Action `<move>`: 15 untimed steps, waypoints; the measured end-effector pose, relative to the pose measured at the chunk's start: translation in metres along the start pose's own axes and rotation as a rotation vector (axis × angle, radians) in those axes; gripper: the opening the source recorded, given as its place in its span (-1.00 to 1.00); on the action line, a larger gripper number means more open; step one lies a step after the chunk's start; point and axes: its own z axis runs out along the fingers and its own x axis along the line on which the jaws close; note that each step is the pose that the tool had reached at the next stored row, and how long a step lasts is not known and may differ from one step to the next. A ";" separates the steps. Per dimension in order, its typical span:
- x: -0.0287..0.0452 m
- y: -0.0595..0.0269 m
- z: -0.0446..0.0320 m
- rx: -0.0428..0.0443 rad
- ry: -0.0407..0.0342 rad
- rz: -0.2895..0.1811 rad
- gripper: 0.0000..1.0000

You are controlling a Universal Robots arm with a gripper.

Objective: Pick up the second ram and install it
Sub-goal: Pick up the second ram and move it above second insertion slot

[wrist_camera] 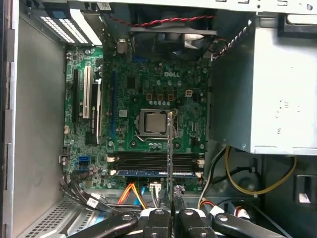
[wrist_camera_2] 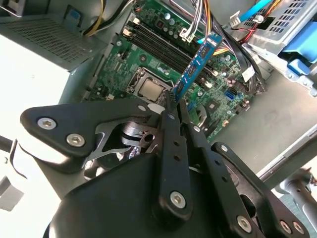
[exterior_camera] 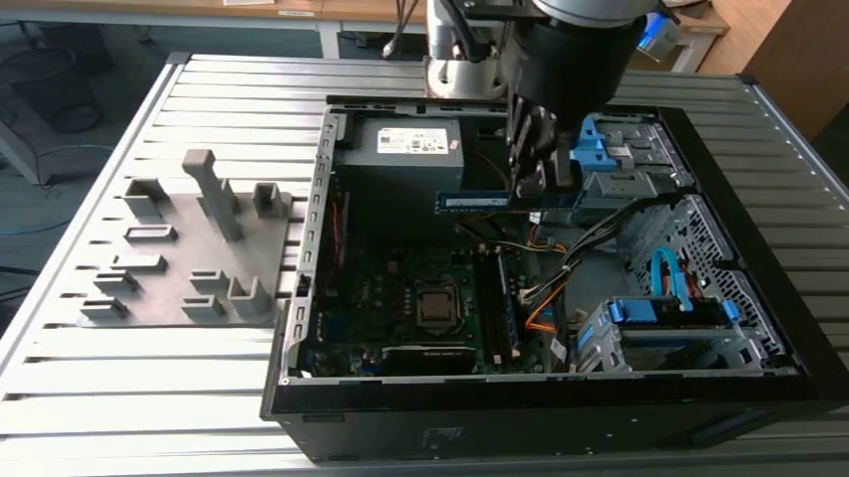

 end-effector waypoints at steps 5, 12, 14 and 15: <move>0.0024 0.0000 0.0059 0.0000 0.0000 0.000 -0.73; 0.0059 0.0001 0.0150 -0.0001 0.0000 0.000 -0.73; 0.0064 0.0001 0.0186 -0.0001 0.0000 0.000 -0.73; 0.0067 0.0001 0.0203 -0.0001 0.0000 0.000 -0.73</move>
